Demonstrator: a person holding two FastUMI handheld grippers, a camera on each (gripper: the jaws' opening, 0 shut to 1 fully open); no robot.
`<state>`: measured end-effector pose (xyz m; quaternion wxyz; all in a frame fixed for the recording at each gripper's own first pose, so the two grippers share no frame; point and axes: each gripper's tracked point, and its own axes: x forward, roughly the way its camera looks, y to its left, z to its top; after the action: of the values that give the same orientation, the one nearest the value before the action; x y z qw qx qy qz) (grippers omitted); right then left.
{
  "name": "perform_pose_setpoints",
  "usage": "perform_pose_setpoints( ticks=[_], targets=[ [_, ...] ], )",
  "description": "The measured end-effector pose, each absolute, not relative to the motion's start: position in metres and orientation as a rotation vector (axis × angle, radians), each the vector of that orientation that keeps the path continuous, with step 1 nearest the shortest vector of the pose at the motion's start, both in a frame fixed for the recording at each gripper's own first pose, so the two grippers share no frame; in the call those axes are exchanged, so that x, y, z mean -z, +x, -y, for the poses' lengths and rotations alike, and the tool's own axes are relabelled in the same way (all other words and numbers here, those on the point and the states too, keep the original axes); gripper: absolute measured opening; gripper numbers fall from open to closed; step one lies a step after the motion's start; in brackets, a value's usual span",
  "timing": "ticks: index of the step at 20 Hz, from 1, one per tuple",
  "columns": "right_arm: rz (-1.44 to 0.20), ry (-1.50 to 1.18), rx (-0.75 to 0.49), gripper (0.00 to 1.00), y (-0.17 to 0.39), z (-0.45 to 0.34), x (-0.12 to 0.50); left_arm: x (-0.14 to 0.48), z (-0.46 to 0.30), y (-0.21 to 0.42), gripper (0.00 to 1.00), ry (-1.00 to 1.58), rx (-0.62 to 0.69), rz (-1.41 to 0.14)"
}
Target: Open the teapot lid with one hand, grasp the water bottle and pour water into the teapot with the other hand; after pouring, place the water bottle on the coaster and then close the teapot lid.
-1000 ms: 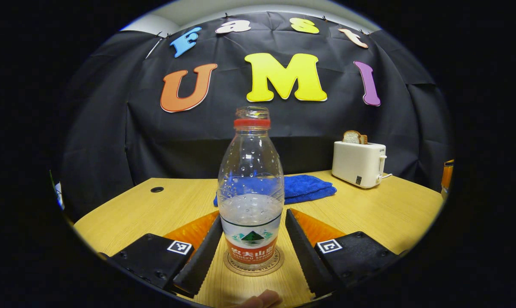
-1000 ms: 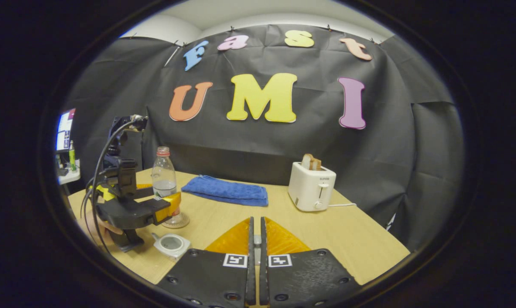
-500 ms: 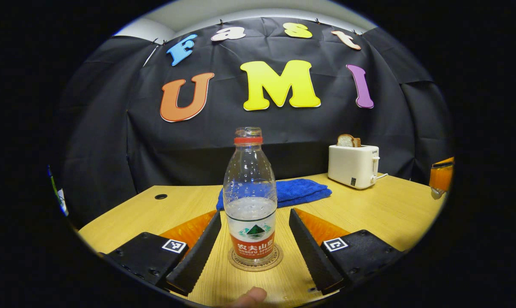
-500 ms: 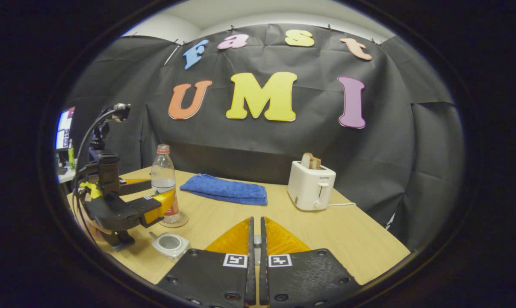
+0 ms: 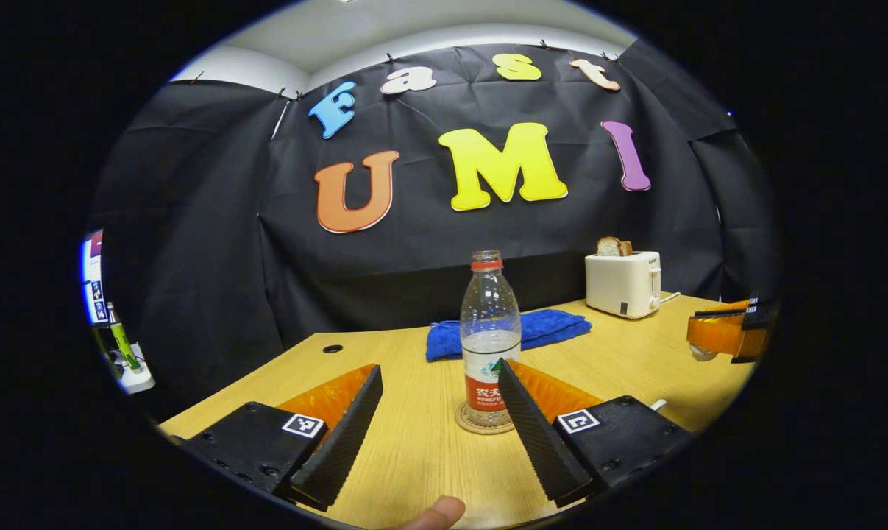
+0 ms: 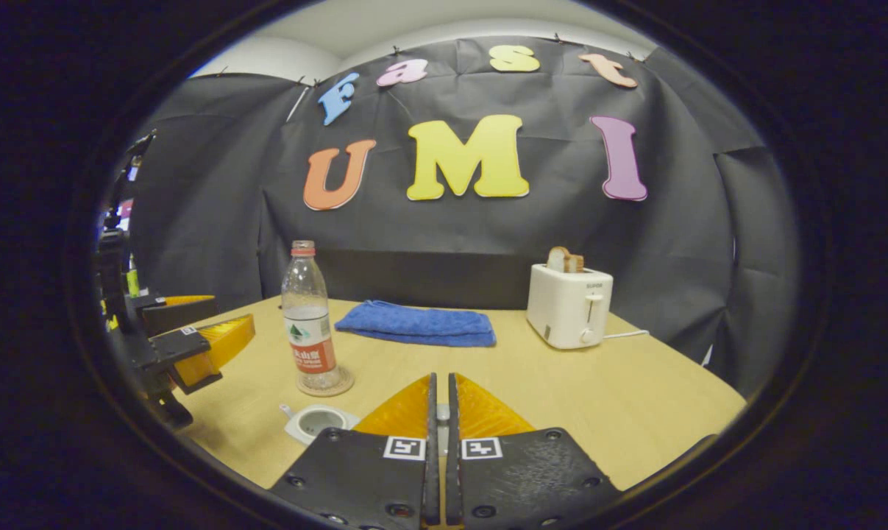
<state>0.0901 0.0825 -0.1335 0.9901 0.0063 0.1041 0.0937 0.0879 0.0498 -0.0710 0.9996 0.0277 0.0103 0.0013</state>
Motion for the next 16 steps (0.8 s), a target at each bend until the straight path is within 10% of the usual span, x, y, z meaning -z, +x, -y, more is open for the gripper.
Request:
perform_pose_setpoints(
  ticks=[16],
  targets=[
    [-0.215, 0.030, -0.355, 0.03, 0.085, -0.173, 0.148, 0.059, -0.110, 0.038, 0.99, -0.023, -0.024, -0.054]
  ],
)
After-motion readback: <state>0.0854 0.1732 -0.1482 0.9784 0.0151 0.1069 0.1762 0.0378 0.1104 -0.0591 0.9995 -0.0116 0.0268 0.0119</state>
